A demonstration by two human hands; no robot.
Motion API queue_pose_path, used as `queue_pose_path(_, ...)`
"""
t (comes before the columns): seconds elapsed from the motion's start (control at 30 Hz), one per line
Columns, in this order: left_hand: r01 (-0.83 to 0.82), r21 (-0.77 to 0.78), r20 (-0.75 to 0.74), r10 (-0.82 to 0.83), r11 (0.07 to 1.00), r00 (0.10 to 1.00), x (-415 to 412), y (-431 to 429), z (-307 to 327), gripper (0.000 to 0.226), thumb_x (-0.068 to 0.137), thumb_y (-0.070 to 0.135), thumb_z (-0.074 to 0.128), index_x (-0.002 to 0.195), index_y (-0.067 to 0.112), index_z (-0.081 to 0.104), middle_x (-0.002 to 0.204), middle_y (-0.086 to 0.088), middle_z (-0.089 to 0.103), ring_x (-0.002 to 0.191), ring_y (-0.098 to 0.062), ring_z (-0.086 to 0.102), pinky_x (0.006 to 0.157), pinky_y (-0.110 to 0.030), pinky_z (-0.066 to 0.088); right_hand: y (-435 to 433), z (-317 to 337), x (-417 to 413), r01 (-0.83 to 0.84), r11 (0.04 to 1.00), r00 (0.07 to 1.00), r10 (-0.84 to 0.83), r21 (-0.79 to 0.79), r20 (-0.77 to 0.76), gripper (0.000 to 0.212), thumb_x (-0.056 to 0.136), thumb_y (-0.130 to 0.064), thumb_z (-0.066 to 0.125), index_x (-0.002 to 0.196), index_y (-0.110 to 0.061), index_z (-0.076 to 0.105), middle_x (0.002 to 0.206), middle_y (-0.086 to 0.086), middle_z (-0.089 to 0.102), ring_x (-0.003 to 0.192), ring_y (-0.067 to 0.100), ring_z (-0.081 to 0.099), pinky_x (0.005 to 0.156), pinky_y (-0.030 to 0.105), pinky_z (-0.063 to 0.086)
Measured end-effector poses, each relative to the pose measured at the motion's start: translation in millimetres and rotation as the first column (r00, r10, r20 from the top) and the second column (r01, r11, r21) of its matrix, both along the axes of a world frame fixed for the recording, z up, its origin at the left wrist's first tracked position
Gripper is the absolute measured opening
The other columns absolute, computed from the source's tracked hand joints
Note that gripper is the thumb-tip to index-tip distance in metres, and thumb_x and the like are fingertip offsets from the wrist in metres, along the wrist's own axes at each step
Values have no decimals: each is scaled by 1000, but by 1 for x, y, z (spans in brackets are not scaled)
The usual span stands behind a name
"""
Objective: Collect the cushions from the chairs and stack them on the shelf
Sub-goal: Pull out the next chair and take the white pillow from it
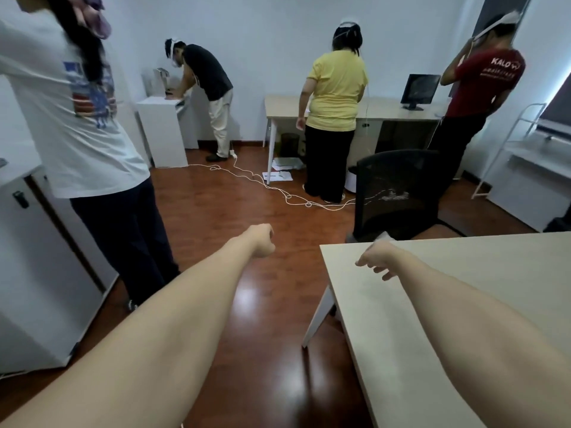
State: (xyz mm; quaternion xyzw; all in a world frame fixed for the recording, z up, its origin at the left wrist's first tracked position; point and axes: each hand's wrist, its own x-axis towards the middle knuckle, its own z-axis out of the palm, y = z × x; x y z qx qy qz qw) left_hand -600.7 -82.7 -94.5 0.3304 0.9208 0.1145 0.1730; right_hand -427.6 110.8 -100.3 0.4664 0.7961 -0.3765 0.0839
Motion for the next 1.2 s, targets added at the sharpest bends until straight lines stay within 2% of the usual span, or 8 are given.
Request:
queue_pose_path(0.13,19,-19,4,-19,1000,1000,-61,54,-4,47,90,20,51,136,12,46,136,-12,55,124,-28,54,102,-33,43,53,-1,-51,60,998,998,-60,13,-31,44,85,-17,68,124,0,55,126,17,58,115,32,58,81,43,49)
queue_pose_path(0.3,82,9,-33,-82,997,996,-157,118,-4,45,90,21,52,134,12,48,141,-10,50,129,-28,49,108,-36,40,117,-2,-130,156,987,987,-155,22,-43,40,84,-17,69,118,-1,58,118,15,62,95,28,58,72,41,49)
queue_pose_path(0.47,159,0,-38,-159,987,986,-247,180,9,45,89,21,53,134,13,48,140,-11,50,128,-28,49,107,-36,42,172,11,-202,274,962,959,-273,15,-75,29,83,-20,70,104,-4,59,78,8,56,67,20,53,64,36,48)
queue_pose_path(0.5,152,21,-31,-151,988,988,-251,184,9,44,89,21,52,133,13,48,140,-11,50,128,-28,49,107,-36,42,175,13,-204,277,960,958,-274,30,-83,28,83,-20,70,103,-4,60,77,7,56,65,20,52,62,34,47)
queue_pose_path(0.6,201,54,-30,-199,978,979,-297,233,18,44,89,18,50,133,12,49,140,-11,49,130,-27,48,106,-35,42,212,21,-245,331,943,939,-326,38,-107,34,83,-19,70,111,-4,60,100,10,61,89,25,58,70,37,48)
queue_pose_path(0.87,368,83,-39,-366,926,930,-388,375,19,40,91,14,51,130,9,52,134,-11,55,123,-26,53,94,-29,44,331,12,-312,502,864,860,-494,35,-124,44,88,-15,66,126,2,52,130,20,56,120,36,54,90,48,48)
queue_pose_path(0.97,417,95,-29,-416,904,909,-415,439,22,39,89,14,51,127,6,54,129,-12,58,116,-29,59,91,-31,48,387,17,-330,574,817,810,-559,48,-176,44,88,-13,65,127,3,50,130,22,55,120,37,54,94,51,47)
queue_pose_path(1.2,553,96,-40,-552,828,833,-456,572,23,36,88,16,51,122,7,58,127,-12,60,118,-29,56,96,-34,46,470,21,-360,687,727,721,-678,16,-142,43,90,-12,62,128,4,49,132,21,54,123,36,52,92,49,48)
